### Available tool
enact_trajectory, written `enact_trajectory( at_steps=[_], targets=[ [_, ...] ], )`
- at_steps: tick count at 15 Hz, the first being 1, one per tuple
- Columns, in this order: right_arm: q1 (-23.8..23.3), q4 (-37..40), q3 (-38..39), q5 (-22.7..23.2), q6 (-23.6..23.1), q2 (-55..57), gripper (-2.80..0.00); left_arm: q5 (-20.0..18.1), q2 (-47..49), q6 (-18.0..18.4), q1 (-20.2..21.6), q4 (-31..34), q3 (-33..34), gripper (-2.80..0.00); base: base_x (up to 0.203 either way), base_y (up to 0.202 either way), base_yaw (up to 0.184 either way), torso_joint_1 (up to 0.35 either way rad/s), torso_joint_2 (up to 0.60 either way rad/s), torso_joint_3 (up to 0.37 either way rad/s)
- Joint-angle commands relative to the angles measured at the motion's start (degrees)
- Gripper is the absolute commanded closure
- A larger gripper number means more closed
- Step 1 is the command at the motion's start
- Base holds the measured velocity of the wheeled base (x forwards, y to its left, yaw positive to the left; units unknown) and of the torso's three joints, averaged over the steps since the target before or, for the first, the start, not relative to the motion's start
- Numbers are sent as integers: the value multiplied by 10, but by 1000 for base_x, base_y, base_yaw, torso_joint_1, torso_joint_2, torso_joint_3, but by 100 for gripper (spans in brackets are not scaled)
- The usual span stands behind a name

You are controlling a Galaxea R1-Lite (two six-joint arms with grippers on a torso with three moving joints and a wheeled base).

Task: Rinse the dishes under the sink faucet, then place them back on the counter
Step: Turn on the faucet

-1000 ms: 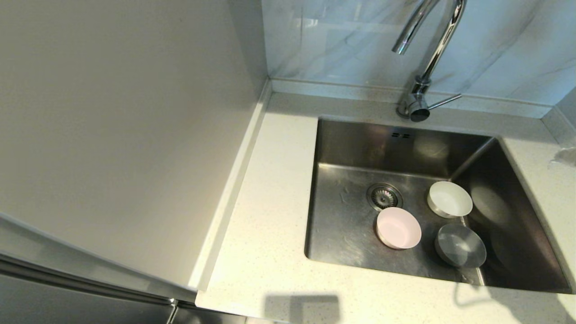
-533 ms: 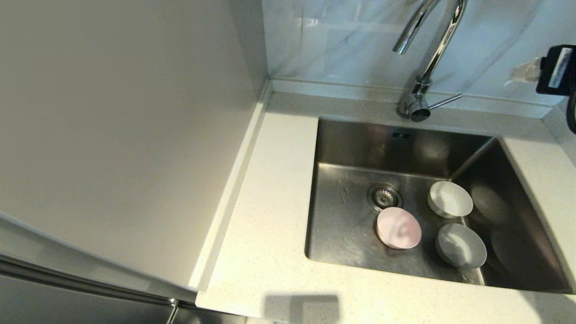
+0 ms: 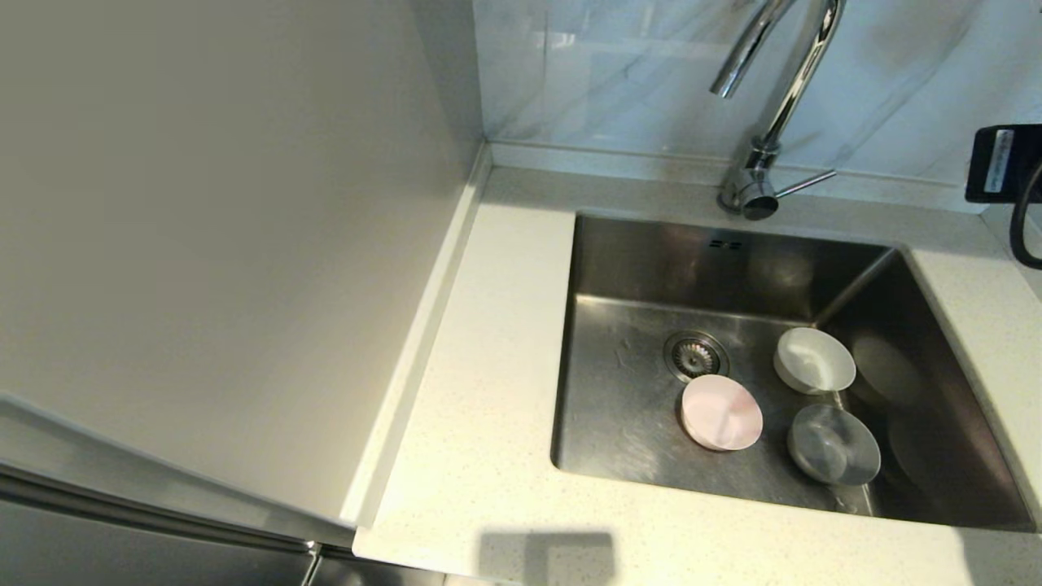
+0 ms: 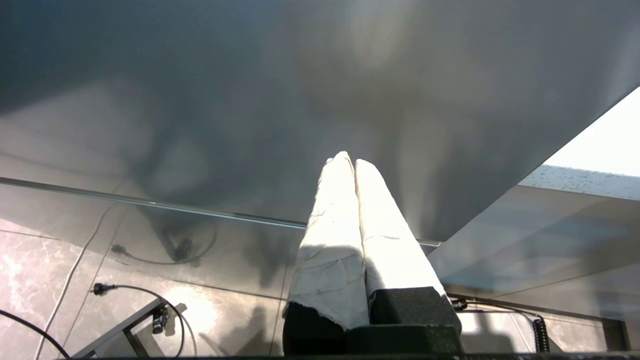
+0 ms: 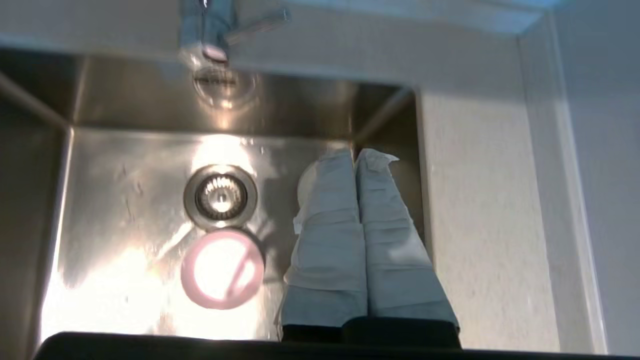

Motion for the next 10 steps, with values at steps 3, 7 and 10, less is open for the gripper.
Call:
enact_trajectory(
  at_steps=[3, 7, 10],
  targets=[
    [1, 14, 13, 0, 7, -30, 0, 0, -2, -1, 0, 0, 0, 0, 0, 0, 0, 0, 0, 0],
    [8, 3, -40, -2, 16, 20, 0, 0, -2, 0, 0, 0, 0, 0, 0, 0, 0, 0, 0, 0],
    [9, 15, -118, -2, 28, 82, 0, 0, -2, 0, 0, 0, 0, 0, 0, 0, 0, 0, 0, 0]
  ],
)
